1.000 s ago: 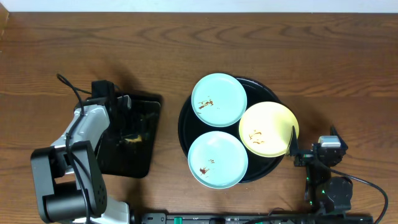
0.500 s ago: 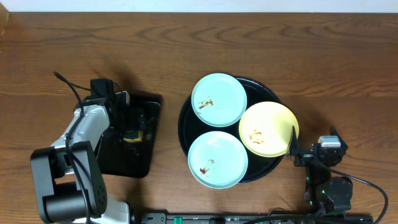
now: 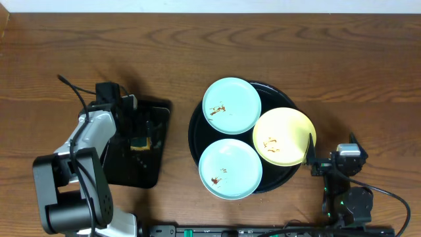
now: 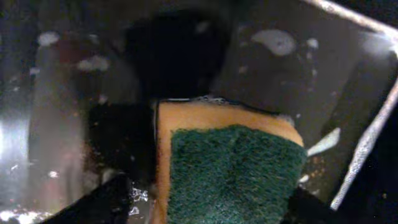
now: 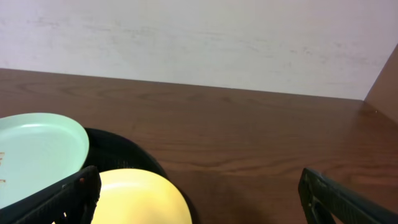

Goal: Clean dirty plates on tray and stack at the side

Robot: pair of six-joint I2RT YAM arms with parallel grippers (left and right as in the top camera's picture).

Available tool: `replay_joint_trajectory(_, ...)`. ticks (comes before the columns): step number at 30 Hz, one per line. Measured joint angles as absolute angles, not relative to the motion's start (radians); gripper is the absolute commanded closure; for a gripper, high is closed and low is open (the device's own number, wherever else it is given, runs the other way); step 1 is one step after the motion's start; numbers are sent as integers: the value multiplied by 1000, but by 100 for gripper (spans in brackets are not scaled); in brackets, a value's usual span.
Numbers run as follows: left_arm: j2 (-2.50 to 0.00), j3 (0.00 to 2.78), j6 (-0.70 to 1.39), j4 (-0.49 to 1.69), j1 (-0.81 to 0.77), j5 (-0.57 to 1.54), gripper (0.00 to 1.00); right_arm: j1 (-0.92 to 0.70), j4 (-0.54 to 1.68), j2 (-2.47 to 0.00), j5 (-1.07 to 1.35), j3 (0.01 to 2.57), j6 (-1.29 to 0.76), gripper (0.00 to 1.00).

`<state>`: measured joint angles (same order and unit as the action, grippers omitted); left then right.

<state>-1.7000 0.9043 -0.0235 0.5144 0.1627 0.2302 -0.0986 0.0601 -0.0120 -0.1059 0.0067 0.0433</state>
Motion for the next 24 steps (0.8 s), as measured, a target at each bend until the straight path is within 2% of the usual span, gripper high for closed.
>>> replay_joint_trajectory(4,-1711,905,-22,508,163,232,93,-99,60,-12,-106,7,43,1)
replay_joint_trajectory(24,-1713,919,78,596,163,233,92,-99,60,-12,-106,7,43,1)
